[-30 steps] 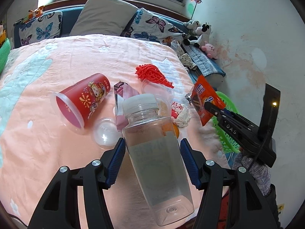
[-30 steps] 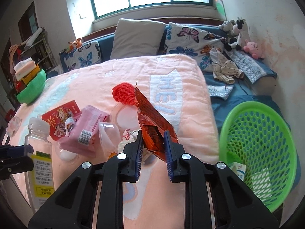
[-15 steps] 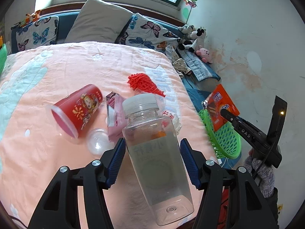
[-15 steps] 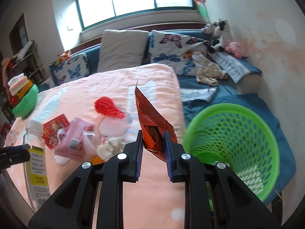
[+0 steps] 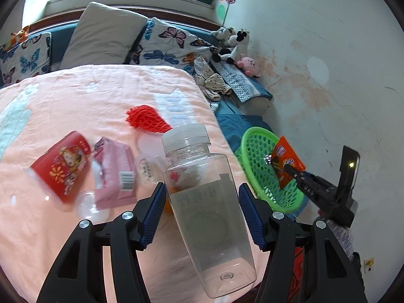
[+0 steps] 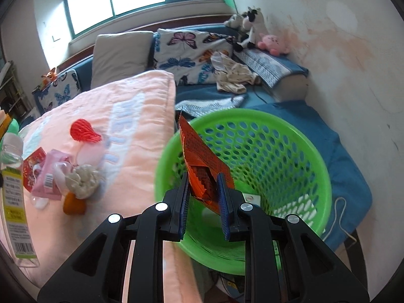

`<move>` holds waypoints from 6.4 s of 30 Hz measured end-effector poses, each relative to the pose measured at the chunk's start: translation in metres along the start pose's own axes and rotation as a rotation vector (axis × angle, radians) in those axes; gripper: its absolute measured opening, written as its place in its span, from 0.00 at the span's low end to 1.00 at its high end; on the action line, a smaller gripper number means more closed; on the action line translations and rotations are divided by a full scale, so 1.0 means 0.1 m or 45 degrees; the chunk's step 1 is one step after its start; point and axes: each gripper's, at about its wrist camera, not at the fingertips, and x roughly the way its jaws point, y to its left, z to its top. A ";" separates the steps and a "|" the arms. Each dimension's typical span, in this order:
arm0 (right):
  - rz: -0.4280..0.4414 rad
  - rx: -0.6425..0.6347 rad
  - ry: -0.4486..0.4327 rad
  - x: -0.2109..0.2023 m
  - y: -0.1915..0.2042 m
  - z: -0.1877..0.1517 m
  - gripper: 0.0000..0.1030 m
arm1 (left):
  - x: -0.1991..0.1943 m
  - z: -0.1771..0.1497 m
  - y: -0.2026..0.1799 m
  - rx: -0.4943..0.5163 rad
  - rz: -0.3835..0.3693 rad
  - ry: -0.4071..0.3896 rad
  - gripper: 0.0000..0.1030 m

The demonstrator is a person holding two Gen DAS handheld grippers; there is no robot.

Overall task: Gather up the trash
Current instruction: 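Carry the red snack wrapper over the green basket and open the right tool, then lower the clear plastic bottle into the green basket and open the left tool, then grasp the red printed plastic cup with the left tool while the right tool grasps the crumpled paper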

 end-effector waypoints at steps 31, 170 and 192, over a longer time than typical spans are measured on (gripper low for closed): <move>-0.051 0.031 -0.002 -0.08 -0.38 -0.23 0.69 | 0.69 0.53 -0.97 0.193 -0.104 -0.044 0.56; 0.380 -0.149 0.090 0.54 1.71 -0.12 0.50 | 0.25 -0.10 2.63 -0.311 0.199 -0.242 0.93; 0.361 -0.107 0.034 0.31 1.46 -0.14 0.50 | -0.18 -0.09 2.08 -0.199 0.122 -0.338 0.88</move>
